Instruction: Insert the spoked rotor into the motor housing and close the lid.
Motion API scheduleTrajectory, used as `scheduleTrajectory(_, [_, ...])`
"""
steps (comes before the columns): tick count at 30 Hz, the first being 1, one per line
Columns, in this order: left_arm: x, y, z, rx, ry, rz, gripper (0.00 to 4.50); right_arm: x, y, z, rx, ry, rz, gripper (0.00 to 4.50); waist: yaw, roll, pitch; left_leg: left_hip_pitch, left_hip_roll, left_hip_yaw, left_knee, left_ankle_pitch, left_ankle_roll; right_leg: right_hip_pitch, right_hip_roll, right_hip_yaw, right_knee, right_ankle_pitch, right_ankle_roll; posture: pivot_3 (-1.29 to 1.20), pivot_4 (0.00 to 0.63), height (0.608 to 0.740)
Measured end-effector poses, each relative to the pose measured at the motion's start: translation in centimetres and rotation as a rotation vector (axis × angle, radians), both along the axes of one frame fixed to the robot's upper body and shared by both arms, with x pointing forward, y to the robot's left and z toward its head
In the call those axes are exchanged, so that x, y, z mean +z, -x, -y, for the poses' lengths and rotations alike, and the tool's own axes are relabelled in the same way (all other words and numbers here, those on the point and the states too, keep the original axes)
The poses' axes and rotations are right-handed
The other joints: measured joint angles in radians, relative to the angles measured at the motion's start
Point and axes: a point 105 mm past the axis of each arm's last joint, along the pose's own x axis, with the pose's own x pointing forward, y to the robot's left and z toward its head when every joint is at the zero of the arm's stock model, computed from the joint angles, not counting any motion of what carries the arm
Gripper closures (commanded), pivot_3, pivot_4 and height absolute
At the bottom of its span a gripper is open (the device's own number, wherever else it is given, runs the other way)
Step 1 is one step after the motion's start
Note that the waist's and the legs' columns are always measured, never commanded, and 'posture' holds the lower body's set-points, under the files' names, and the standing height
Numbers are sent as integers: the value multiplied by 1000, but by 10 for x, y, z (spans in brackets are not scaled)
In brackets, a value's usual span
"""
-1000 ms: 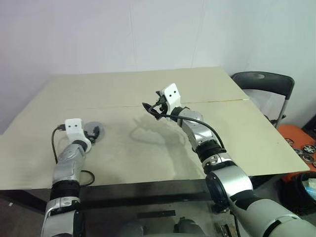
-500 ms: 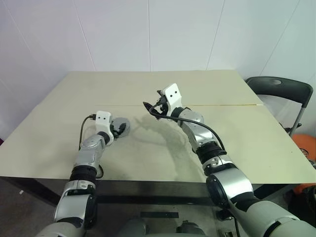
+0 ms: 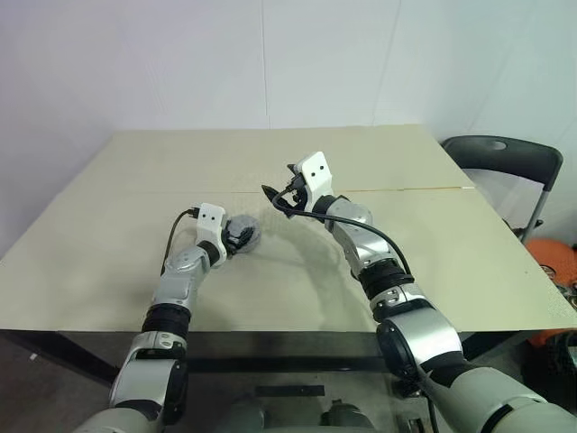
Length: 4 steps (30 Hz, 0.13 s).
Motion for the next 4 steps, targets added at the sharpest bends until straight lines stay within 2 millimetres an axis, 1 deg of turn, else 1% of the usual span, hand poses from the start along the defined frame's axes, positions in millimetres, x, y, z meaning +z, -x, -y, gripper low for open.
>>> scheduleTrajectory(4, [0,1,7,-30,-7,8,1450,0,0,1,-8,-3,2,239,-23,0,0,0,1,0,-1,0,0,-1,0,0,0,0,0,0,0,740])
